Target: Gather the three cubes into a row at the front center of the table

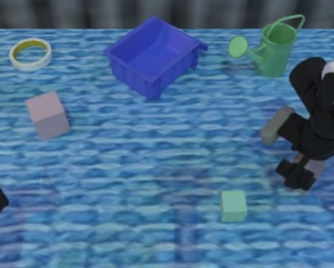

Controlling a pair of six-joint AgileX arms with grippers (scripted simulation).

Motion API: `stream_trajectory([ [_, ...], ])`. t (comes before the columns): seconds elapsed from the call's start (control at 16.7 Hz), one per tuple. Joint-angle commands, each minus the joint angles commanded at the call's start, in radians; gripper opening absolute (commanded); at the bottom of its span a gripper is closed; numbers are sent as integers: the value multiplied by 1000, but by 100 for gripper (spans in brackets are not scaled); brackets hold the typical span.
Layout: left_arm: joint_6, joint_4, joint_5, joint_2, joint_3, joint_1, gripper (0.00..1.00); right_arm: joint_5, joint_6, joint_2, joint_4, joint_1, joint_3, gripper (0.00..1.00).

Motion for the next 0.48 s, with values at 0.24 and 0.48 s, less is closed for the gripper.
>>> stream_trajectory([
  [0.24,0,0,0,0,0,0,100,-9,9,-28,-20,0,6,0],
  [0.48,0,0,0,0,0,0,100,-10,11,-59,-92,-1,43,0],
])
